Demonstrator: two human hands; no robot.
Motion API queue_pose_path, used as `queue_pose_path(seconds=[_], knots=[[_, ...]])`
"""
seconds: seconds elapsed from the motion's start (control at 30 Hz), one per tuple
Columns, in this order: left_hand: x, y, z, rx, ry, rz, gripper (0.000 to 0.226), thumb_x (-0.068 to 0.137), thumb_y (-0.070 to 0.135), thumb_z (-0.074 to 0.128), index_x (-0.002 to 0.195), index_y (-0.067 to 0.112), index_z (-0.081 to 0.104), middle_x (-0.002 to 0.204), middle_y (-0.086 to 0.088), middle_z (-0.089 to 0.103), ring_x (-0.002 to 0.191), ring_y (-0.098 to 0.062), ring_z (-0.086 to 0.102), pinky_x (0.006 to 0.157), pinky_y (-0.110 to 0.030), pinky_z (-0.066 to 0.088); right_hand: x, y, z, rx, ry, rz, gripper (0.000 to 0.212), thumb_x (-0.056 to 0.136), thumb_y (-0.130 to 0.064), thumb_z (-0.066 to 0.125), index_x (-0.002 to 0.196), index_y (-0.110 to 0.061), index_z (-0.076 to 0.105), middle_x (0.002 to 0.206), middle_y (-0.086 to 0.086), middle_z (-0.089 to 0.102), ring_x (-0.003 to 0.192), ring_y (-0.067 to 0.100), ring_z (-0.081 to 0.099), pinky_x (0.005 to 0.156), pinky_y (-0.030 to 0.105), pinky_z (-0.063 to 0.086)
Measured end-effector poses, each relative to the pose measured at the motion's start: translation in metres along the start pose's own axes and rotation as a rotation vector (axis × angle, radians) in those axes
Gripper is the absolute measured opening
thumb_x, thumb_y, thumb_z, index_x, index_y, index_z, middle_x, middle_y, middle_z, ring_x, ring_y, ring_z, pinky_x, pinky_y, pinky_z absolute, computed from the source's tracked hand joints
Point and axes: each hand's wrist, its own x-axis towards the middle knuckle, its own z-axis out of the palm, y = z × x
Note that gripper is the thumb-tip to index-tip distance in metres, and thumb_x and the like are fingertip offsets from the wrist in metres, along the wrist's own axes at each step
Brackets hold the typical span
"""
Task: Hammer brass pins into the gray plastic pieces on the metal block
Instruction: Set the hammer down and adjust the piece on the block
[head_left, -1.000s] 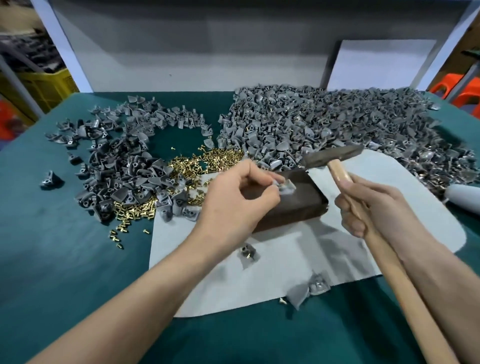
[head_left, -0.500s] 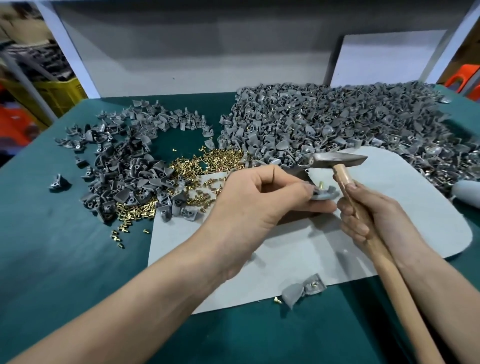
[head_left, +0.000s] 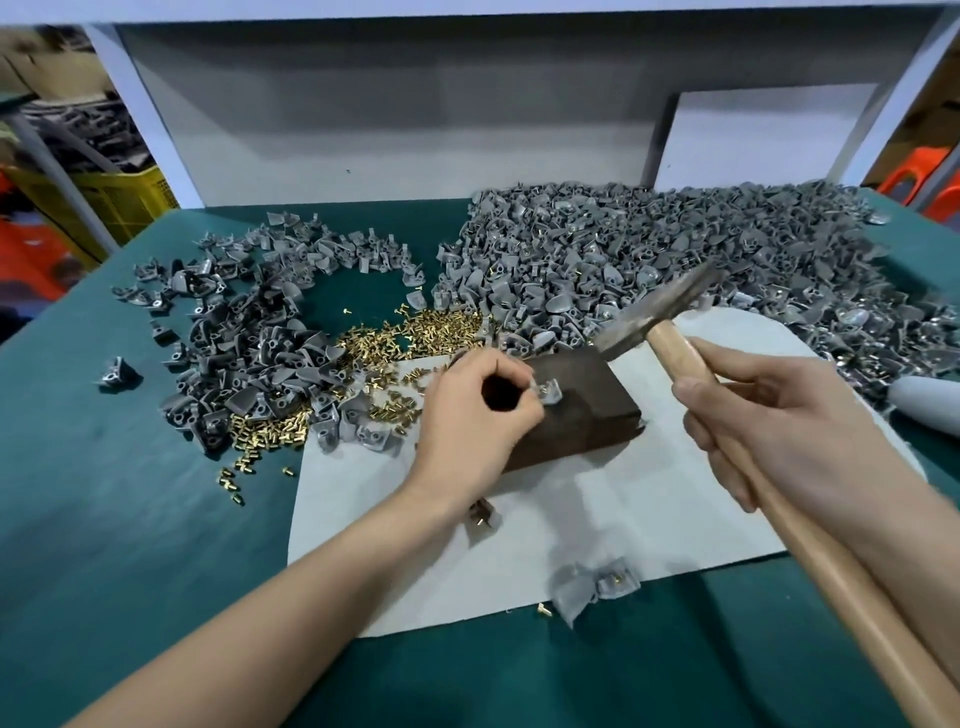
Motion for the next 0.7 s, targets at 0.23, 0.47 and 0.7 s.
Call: queue_pose_path(seconds=[0.23, 0.47, 0.7], knots=[[0.002, -0.022, 0.011, 0.059, 0.079, 0.01, 0.018, 0.076, 0.011, 0.074, 0.075, 0.026, 0.064, 0.121, 0.024, 0.052, 0.12, -0.011, 0.038, 0.107, -0.044, 0.025, -0.006, -0.048, 0.012, -0.57, -0.08, -0.145, 0.017, 0.09, -0.02, 0.056, 0.104, -0.012, 0.061, 0.05, 0.002, 0.046, 0.025, 0.02, 0.047, 0.029, 0.025, 0.039], [0.001, -0.023, 0.009, 0.027, 0.053, 0.021, 0.027, 0.079, 0.013, 0.073, 0.072, 0.035, 0.058, 0.128, 0.02, 0.051, 0.124, -0.012, 0.037, 0.108, -0.048, 0.027, -0.011, -0.065, 0.02, -0.737, -0.046, -0.179, 0.021, 0.09, -0.02, 0.056, 0.105, -0.006, 0.059, 0.044, 0.002, 0.045, 0.025, 0.014, 0.041, 0.027, 0.022, 0.038], [0.002, -0.026, 0.011, 0.017, 0.06, 0.019, 0.029, 0.078, 0.013, 0.074, 0.069, 0.035, 0.058, 0.126, 0.021, 0.052, 0.123, -0.009, 0.038, 0.108, -0.047, 0.026, -0.012, -0.065, 0.02, -0.602, -0.047, -0.185, 0.016, 0.086, -0.029, 0.055, 0.095, -0.04, 0.063, 0.049, 0.004, 0.052, 0.024, 0.015, 0.044, 0.032, 0.011, 0.037]])
